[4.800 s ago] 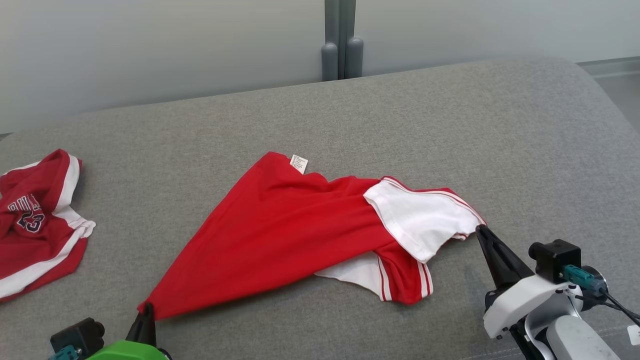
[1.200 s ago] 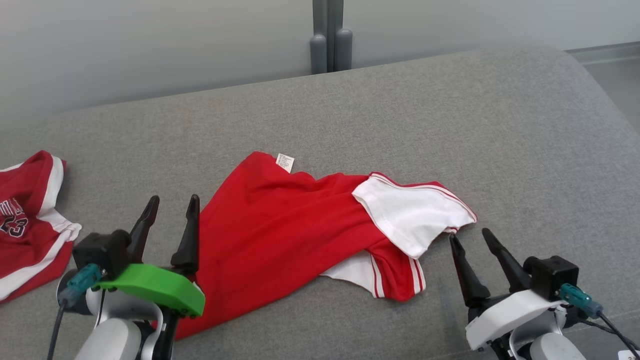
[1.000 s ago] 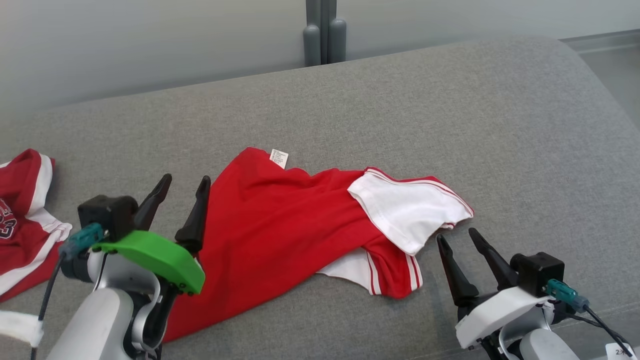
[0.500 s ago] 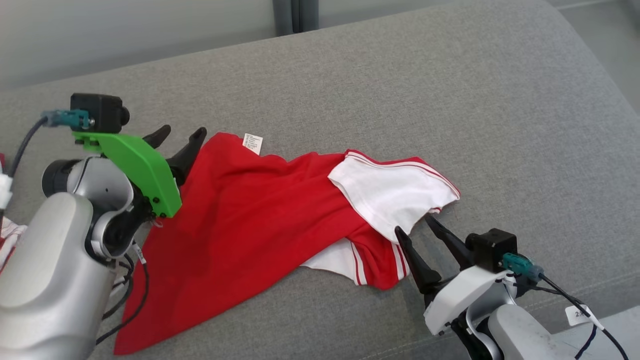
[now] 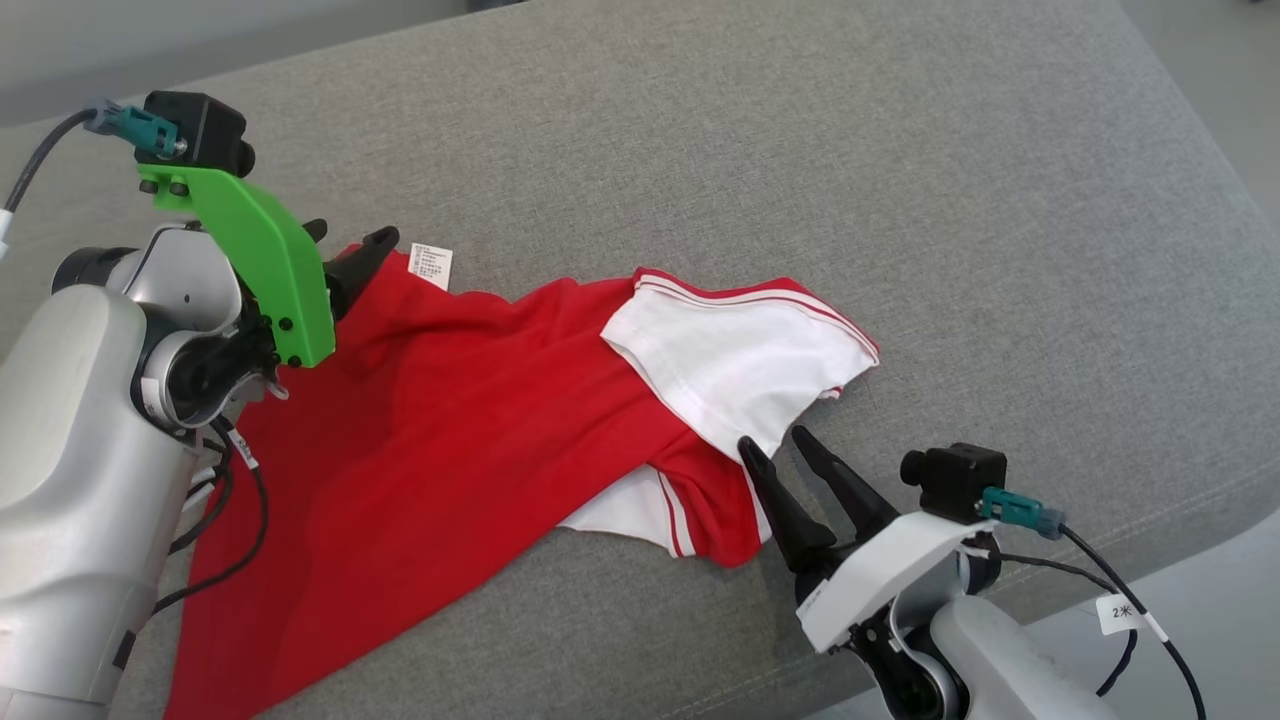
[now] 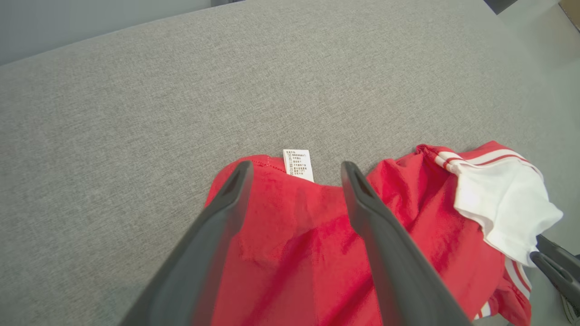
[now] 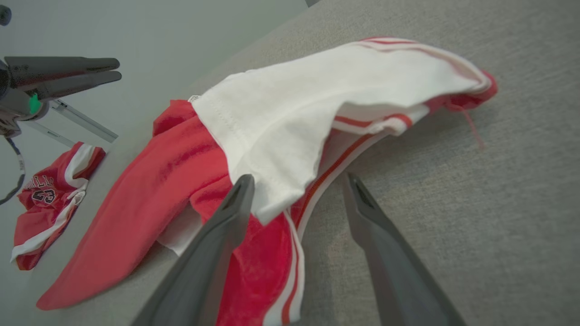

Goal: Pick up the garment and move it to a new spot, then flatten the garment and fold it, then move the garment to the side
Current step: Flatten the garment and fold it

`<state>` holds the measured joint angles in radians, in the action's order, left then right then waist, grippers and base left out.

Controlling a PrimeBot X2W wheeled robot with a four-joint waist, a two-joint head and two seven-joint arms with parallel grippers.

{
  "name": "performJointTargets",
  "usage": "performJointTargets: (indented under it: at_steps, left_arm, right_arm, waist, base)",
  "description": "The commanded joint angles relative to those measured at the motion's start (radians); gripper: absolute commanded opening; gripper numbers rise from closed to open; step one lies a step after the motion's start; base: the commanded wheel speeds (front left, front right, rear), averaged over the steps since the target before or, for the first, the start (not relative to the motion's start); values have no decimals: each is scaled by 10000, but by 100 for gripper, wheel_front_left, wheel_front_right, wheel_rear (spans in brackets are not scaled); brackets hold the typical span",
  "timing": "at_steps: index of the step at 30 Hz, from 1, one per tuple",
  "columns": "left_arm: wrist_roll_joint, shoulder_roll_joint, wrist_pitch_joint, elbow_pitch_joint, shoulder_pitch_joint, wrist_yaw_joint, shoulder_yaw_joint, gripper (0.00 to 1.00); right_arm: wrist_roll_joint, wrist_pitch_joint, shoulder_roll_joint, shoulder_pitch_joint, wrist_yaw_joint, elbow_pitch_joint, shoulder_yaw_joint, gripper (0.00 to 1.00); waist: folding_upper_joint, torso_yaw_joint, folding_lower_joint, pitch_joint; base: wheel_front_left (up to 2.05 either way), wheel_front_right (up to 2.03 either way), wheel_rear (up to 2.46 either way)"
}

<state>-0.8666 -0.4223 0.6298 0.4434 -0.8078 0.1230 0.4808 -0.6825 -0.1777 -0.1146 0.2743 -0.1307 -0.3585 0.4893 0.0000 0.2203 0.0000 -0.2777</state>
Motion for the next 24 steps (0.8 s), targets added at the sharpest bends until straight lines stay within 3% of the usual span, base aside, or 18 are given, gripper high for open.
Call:
performJointTargets:
  at_steps: [1,10,24]
  left_arm:
    - [-77,-34,131,99,-192,39,41,100]
    - [-280,-373,837,546,-712,79,500,100]
    - [10,-655,457,2192,-1226,67,693,100]
  right_arm:
    - [-284,-12,-53,155,-1,-17,116,100]
    - [-1628,-354,-144,900,-1,-108,1134,100]
    - [-2648,-836,-282,1790,-1,-272,2553,100]
  waist:
    - [0,227,0,-249]
    - [0,710,0,-736]
    - [0,1190,0,-1258]
  base:
    - [0,0,0]
    - [0,0,0]
    - [0,0,0]
